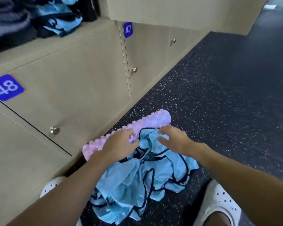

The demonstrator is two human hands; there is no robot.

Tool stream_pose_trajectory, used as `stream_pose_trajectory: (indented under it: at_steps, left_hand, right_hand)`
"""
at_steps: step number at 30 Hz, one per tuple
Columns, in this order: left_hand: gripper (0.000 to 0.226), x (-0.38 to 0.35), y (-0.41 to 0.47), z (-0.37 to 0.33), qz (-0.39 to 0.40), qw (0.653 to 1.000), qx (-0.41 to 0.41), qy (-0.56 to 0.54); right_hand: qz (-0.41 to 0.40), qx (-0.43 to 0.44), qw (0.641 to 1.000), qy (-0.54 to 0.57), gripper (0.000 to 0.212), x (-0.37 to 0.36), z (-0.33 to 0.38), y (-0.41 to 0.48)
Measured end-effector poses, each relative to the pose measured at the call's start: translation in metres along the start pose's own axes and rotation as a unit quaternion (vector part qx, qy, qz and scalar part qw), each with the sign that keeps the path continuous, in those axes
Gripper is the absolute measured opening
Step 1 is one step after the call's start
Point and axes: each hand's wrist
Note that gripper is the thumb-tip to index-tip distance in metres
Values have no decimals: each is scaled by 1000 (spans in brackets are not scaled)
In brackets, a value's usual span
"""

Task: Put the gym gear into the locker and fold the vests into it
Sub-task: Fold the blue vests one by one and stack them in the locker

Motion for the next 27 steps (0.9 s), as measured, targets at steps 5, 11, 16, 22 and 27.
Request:
stream_pose_trajectory:
  at_steps: [5, 11, 16, 22, 27]
  left_hand:
    - [32, -60, 0, 25, 85, 996, 18, 32]
    - [42, -105, -1, 46, 113, 990, 18, 84]
    - [43, -124, 14, 16, 26, 994, -61, 84]
    - [51, -146, 26, -27, 26, 987, -129, 88]
    - [38, -156, 33, -31, 4, 986, -100, 135]
  right_hand:
    - [52, -35, 997, 49, 41, -59, -37, -11]
    - [-18, -56, 994, 93, 48, -94, -61, -26]
    - [-74, -129, 988, 38, 59, -97, -88, -38]
    - [-39, -167, 976, 131, 54, -102, -118, -55]
    - [-15, -176, 976, 128, 41, -111, -128, -57]
Point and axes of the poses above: each hand's wrist, its own y-axis towards the middle knuckle, its own x-axis out of the back of the hand, z = x × y, and after that the axes turned 9 degrees about x, right-handed
